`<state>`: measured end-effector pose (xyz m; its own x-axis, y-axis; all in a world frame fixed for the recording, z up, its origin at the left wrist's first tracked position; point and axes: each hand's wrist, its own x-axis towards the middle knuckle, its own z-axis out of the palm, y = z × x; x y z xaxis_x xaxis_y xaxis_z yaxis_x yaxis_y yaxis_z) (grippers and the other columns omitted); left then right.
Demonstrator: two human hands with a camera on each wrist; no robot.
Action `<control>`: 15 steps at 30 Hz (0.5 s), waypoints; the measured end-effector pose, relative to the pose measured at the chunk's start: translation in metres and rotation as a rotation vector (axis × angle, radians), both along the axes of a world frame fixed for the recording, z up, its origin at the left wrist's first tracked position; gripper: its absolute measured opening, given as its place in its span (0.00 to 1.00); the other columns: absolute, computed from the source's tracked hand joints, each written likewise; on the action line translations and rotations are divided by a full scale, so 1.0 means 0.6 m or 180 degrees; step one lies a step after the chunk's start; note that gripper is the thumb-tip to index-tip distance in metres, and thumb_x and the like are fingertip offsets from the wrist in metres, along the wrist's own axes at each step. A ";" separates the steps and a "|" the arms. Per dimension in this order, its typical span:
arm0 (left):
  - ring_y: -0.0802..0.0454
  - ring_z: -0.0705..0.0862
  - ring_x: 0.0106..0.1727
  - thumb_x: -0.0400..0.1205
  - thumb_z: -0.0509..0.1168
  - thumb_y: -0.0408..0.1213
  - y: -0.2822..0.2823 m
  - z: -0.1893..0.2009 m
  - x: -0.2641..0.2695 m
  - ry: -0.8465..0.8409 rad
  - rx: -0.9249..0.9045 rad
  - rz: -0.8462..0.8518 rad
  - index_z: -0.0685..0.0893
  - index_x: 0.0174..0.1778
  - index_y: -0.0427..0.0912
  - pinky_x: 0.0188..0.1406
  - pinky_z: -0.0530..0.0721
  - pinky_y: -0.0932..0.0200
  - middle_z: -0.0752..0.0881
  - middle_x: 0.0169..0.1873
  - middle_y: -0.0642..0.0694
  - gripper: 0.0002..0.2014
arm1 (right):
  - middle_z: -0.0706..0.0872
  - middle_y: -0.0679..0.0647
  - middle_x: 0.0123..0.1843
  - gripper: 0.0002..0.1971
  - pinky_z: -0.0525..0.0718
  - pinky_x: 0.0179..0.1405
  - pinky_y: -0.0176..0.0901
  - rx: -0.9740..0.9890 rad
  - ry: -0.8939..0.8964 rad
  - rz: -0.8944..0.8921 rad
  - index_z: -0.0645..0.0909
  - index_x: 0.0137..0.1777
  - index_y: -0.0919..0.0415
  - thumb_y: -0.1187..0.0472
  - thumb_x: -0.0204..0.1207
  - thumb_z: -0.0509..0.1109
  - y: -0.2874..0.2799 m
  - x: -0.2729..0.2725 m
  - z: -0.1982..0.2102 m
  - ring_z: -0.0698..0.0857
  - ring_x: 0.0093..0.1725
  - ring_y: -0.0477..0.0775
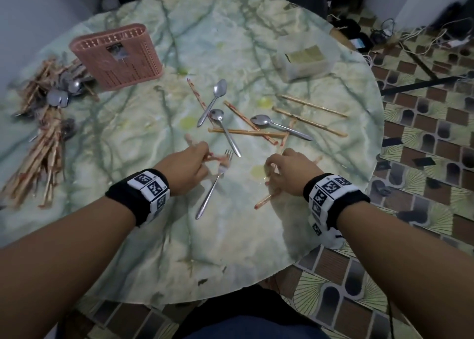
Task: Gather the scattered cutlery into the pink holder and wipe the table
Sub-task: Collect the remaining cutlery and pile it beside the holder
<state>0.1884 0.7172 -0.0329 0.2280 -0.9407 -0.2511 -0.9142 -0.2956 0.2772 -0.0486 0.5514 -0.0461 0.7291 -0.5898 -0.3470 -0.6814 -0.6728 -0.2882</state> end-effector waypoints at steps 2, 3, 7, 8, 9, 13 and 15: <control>0.38 0.80 0.38 0.84 0.59 0.46 0.004 -0.003 0.001 -0.0083 0.0116 -0.0033 0.66 0.53 0.50 0.40 0.80 0.46 0.78 0.35 0.49 0.09 | 0.79 0.55 0.59 0.15 0.82 0.58 0.54 0.0045 -0.0166 -0.0032 0.82 0.67 0.51 0.49 0.84 0.64 0.009 0.011 -0.002 0.82 0.59 0.61; 0.39 0.81 0.39 0.84 0.59 0.49 0.006 -0.006 0.002 -0.0136 0.0146 -0.0071 0.66 0.53 0.52 0.40 0.80 0.46 0.80 0.35 0.49 0.09 | 0.81 0.55 0.59 0.15 0.83 0.59 0.54 0.0061 -0.0209 -0.0013 0.82 0.66 0.52 0.50 0.84 0.64 0.014 0.017 -0.001 0.83 0.59 0.60; 0.42 0.80 0.39 0.84 0.60 0.50 0.008 -0.011 0.008 -0.0144 0.0195 -0.0148 0.71 0.49 0.53 0.39 0.79 0.49 0.79 0.33 0.52 0.07 | 0.84 0.53 0.60 0.17 0.83 0.59 0.54 0.0229 -0.0386 0.0055 0.76 0.71 0.51 0.56 0.84 0.63 0.018 0.023 0.011 0.83 0.58 0.57; 0.43 0.80 0.38 0.83 0.60 0.49 0.008 -0.010 0.009 -0.0091 0.0180 -0.0127 0.73 0.47 0.52 0.37 0.79 0.50 0.80 0.32 0.52 0.06 | 0.83 0.52 0.59 0.16 0.83 0.57 0.54 0.0255 -0.0378 0.0073 0.75 0.69 0.50 0.57 0.82 0.65 0.014 0.020 0.016 0.82 0.57 0.56; 0.44 0.80 0.36 0.83 0.61 0.48 0.008 -0.009 0.011 -0.0046 0.0134 -0.0089 0.74 0.44 0.53 0.35 0.78 0.50 0.80 0.31 0.51 0.06 | 0.82 0.51 0.58 0.14 0.83 0.56 0.53 0.0239 -0.0271 0.0158 0.75 0.64 0.48 0.57 0.80 0.67 0.008 0.015 0.023 0.80 0.56 0.55; 0.47 0.82 0.32 0.83 0.62 0.53 0.005 -0.009 0.013 0.0081 0.0014 0.0202 0.75 0.39 0.55 0.33 0.77 0.52 0.81 0.28 0.51 0.10 | 0.76 0.44 0.51 0.14 0.84 0.55 0.51 0.0133 0.0742 0.0767 0.80 0.53 0.43 0.54 0.69 0.78 -0.010 -0.002 0.030 0.78 0.55 0.52; 0.48 0.81 0.34 0.82 0.64 0.57 0.000 -0.008 0.002 0.0034 0.0128 0.0335 0.77 0.41 0.54 0.33 0.74 0.53 0.81 0.30 0.51 0.11 | 0.76 0.41 0.47 0.11 0.85 0.51 0.48 0.0162 0.0805 0.0934 0.84 0.49 0.44 0.54 0.69 0.80 -0.019 -0.001 0.025 0.81 0.53 0.51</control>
